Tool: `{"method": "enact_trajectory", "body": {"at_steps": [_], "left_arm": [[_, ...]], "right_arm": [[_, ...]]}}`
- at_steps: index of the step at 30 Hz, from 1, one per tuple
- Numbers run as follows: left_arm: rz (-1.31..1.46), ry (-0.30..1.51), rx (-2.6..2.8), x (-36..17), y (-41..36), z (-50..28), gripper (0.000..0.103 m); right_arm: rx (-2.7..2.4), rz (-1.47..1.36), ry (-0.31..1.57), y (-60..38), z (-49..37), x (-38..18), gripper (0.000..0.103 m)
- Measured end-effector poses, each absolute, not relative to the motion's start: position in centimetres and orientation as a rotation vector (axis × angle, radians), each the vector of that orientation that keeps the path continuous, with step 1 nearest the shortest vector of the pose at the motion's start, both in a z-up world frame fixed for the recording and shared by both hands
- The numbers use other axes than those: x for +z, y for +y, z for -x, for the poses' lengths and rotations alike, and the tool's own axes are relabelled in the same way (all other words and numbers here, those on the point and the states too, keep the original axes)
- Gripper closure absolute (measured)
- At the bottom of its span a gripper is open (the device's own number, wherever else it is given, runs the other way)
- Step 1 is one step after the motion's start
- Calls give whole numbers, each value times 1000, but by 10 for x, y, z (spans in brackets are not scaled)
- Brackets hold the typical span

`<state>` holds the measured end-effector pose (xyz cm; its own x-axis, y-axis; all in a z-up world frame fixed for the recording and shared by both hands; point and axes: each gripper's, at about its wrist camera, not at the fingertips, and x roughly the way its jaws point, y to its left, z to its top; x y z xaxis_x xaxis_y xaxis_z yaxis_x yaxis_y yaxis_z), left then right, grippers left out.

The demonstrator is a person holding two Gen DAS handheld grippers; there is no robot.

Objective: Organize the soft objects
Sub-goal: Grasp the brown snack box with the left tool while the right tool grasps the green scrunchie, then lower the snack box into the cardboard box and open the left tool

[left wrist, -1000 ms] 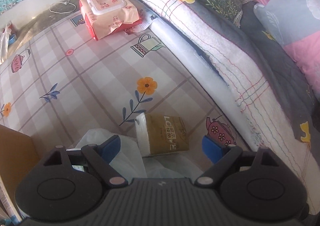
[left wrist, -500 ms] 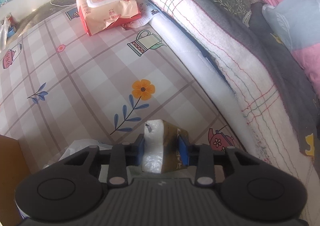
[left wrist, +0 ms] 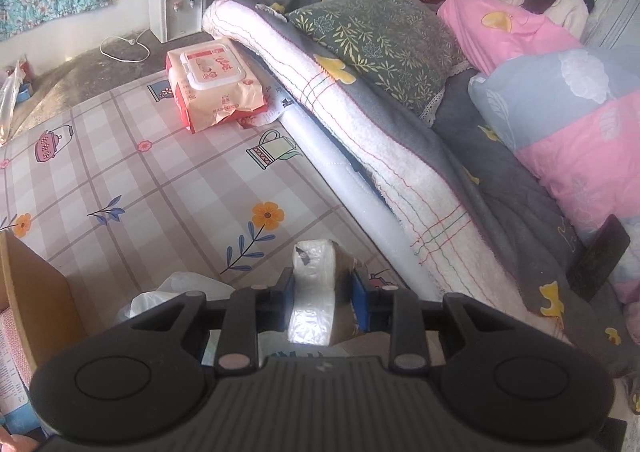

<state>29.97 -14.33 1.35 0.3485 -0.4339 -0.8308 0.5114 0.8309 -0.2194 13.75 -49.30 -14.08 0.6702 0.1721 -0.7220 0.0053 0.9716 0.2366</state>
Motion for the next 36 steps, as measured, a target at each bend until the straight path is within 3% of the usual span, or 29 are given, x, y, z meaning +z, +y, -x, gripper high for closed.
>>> {"method": "enact_trajectory", "body": {"at_steps": [2,6,10,14,22,36], "left_arm": [[-53,1021,-613,29,-126,-288,73],[14,975,-589,55,-83,-264,73],[94,932,-536,73,-33,-238,73],[169,892,-459,81,20,-210,73],[260,941,-326,52,102,-161,73],[225,1317,-415,-75,97,-168,72]], "right_arm": [[100,-263,832,-496,-137,-140,80],[138,-311,834,-500,-135,-138,50],[174,-280,845,-492,-135,-138,44],[172,-189,872,-478,-138,-143,44],[144,-169,873,-475,-139,-147,68],[116,-147,887,-468,-140,-144,69]]}}
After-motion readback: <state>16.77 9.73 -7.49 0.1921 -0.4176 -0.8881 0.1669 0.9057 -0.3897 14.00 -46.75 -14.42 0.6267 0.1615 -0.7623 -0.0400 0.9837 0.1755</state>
